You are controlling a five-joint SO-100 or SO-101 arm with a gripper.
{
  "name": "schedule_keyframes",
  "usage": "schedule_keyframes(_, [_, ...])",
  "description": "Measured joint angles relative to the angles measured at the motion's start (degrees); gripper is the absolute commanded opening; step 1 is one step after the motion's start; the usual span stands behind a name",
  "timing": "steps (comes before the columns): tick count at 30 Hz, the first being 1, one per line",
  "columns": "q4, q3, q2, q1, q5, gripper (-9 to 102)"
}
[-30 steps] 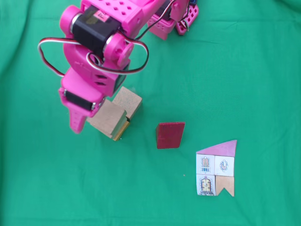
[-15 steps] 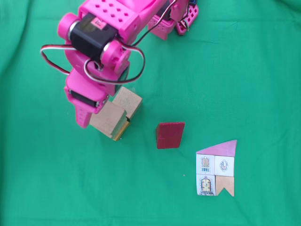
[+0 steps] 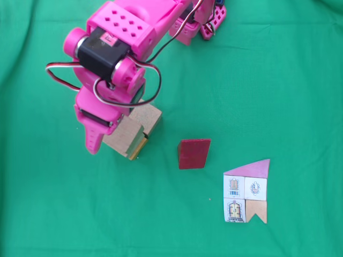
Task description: Grasp some building blocks and build the house on the picture.
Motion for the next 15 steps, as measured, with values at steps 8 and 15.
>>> schedule_keyframes(8, [0.0, -0.1, -0.1, 0.0, 0.0, 37])
schedule_keyframes(15, [0.0, 0.0, 0.5, -0.1, 0.0, 37])
